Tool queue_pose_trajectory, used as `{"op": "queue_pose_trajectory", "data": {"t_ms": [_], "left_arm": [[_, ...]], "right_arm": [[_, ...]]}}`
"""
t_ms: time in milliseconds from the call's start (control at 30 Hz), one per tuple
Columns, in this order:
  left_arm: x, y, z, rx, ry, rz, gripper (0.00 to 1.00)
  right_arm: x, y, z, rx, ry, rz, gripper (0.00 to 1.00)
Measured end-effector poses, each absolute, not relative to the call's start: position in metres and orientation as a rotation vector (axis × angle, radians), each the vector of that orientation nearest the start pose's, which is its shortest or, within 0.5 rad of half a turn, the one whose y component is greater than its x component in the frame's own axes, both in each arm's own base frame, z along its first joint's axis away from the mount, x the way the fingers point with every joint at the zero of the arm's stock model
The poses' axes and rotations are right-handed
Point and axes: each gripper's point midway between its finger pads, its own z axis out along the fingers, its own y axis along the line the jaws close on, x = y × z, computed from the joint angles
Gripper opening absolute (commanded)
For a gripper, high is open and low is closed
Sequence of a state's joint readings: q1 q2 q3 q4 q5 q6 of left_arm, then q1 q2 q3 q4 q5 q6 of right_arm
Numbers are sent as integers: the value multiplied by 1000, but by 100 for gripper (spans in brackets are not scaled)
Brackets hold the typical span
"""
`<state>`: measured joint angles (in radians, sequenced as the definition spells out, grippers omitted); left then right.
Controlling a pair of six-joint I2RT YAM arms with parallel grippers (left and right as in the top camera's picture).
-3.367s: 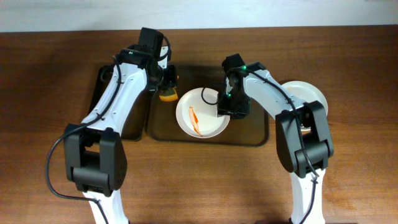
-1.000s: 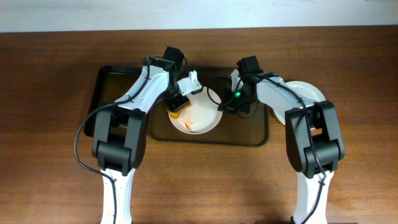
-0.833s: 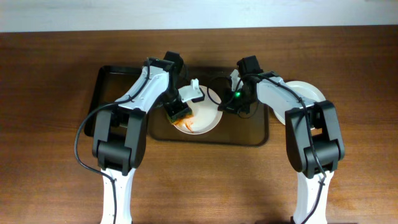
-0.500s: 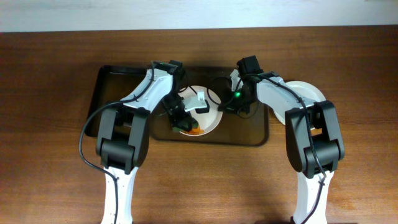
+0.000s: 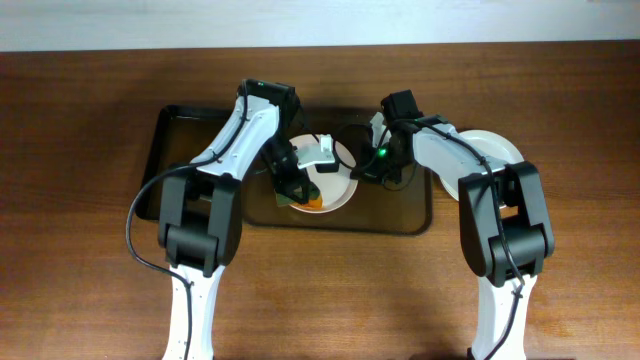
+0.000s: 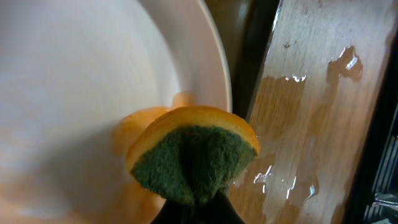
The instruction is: Clean dirty plates on tray and stack at the side
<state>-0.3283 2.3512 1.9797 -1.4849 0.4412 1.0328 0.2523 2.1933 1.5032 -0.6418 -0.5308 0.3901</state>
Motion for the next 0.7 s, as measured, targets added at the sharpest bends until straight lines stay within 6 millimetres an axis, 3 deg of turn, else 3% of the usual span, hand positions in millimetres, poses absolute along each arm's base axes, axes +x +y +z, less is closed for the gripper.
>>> {"op": "queue_pose_trajectory", "data": {"t_ms": [233,333,400,500,533,700], "left_arm": [[359,-207,83,1850,2444,-859,0],[387,-202,109,1724,2420,-826,0],[424,-182,132,1468,2479,-760,0],[471,-154,144,1062,2570,-702,0],[482,-145,145,900,2619,-706,0],[502,-134,140,444,2773,-609,0]], "right_arm": [[417,198,2,113,2960,880,4],[417,198,2,112,2960,880,4],[420,198,3,108,2948,881,4],[423,197,3,107,2943,860,4],[424,191,3,116,2964,767,4],[429,172,7,99,2981,259,4]]}}
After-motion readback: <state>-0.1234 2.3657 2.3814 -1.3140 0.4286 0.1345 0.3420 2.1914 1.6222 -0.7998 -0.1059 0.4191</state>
